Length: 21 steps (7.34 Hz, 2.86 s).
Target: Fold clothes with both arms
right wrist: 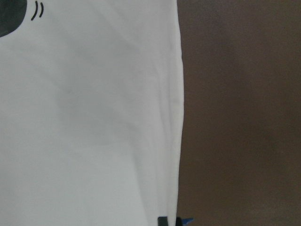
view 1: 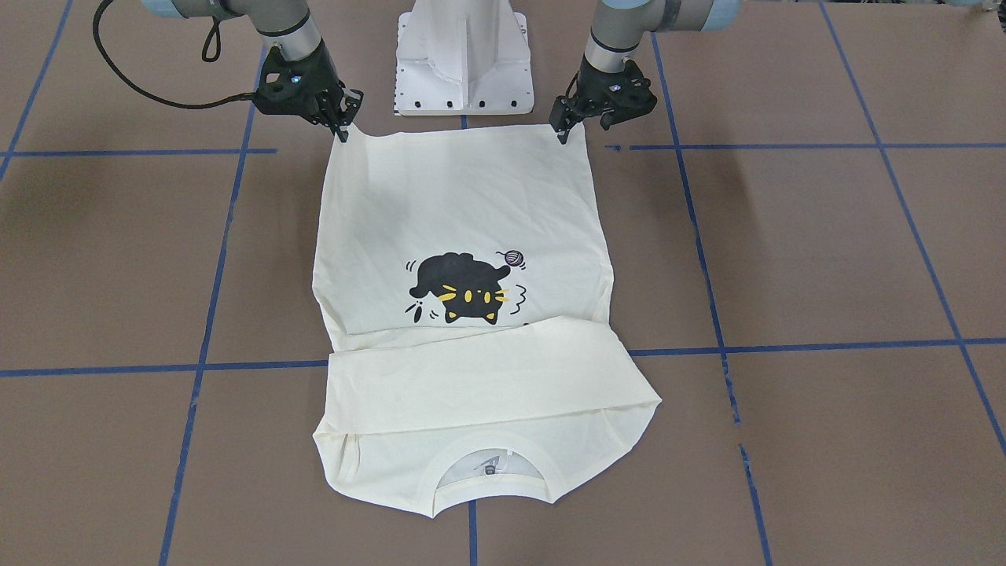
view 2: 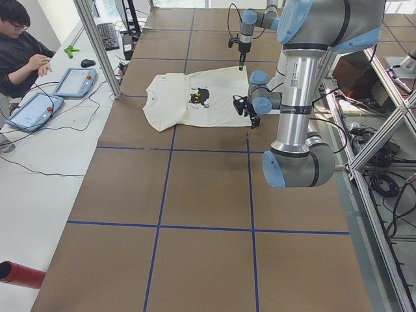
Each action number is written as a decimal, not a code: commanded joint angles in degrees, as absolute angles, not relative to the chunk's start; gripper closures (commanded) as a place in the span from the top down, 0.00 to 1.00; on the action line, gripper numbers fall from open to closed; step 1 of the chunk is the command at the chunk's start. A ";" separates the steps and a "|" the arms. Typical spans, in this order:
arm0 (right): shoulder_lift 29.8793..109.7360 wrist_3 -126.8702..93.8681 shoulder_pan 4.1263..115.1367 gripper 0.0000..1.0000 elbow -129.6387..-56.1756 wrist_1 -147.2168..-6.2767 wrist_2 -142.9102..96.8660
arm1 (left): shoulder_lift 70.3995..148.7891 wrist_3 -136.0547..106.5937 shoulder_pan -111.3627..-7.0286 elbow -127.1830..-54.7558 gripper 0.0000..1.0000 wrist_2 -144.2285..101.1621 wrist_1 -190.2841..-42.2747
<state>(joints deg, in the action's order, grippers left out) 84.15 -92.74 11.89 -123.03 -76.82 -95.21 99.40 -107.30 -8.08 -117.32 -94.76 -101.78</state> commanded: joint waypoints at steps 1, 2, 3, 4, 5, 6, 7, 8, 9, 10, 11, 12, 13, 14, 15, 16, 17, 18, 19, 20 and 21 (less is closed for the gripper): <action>83.85 -92.72 11.95 0.00 -123.05 -76.82 -95.19 | 99.14 -108.19 -6.51 -117.07 0.93 -94.66 -101.78; 83.85 -92.72 11.95 0.00 -122.96 -76.82 -95.19 | 99.49 -108.89 -6.33 -116.90 0.90 -94.66 -101.69; 83.93 -92.72 11.95 0.00 -122.87 -76.82 -95.19 | 99.67 -108.98 -5.28 -116.63 0.87 -94.66 -101.17; 83.94 -92.64 12.04 0.00 -122.87 -76.82 -95.27 | 99.84 -109.07 -4.93 -116.54 0.83 -94.66 -100.21; 83.94 -92.64 12.13 0.00 -122.87 -76.82 -95.27 | 99.84 -109.25 -4.92 -116.46 0.79 -94.66 -100.11; 83.94 -92.64 12.13 0.00 -122.87 -76.82 -95.36 | 99.84 -109.34 -4.83 -116.46 0.74 -94.66 -100.11; 84.02 -92.64 12.30 0.00 -122.96 -76.82 -95.36 | 100.02 -109.34 -4.83 -116.46 0.65 -94.66 -100.11; 84.02 -92.64 12.30 0.00 -122.96 -76.82 -95.45 | 100.28 -109.34 -4.83 -116.46 0.53 -94.66 -100.02; 84.11 -92.64 12.39 0.00 -122.96 -76.82 -95.45 | 100.28 -109.34 -4.83 -116.54 0.44 -94.66 -100.02; 84.11 -92.64 12.39 0.00 -122.96 -76.82 -95.45 | 100.37 -109.34 -4.83 -116.54 0.41 -94.66 -100.02; 84.11 -92.55 12.39 0.00 -122.96 -76.82 -95.45 | 100.37 -109.34 -4.92 -116.54 0.38 -94.66 -100.02; 84.20 -92.55 12.39 0.00 -122.87 -76.82 -95.45 | 100.37 -109.34 -4.92 -116.54 0.38 -94.66 -100.02; 84.29 -92.46 12.39 0.00 -122.87 -76.82 -95.54 | 100.37 -109.34 -5.01 -116.63 0.37 -94.66 -100.02; 84.29 -92.46 12.39 0.00 -122.87 -76.82 -95.54 | 100.46 -109.25 -5.27 -116.72 0.37 -94.66 -100.02; 84.29 -92.46 12.39 0.00 -122.87 -76.82 -95.54 | 100.37 -109.25 -5.53 -116.81 0.38 -94.66 -100.02; 84.20 -92.29 12.39 0.00 -122.78 -76.82 -95.54 | 100.46 -109.16 -5.62 -117.07 0.38 -94.66 -99.85; 84.29 -92.20 12.57 0.00 -122.78 -76.82 -95.62 | 100.46 -109.16 -5.80 -117.24 0.38 -94.66 -99.67; 84.29 -92.20 12.57 0.00 -122.78 -76.82 -95.62 | 100.37 -109.07 -5.97 -117.25 0.42 -94.66 -99.58; 84.29 -92.11 12.66 0.00 -122.70 -76.82 -95.62 | 100.37 -109.07 -6.06 -117.25 0.49 -94.66 -99.23; 84.29 -92.11 12.66 0.00 -122.70 -76.82 -95.62 | 100.37 -109.07 -6.06 -117.25 0.50 -94.57 -98.62; 84.29 -92.11 12.66 0.00 -122.70 -76.82 -95.62 | 100.37 -109.07 -6.06 -117.16 0.50 -94.57 -98.61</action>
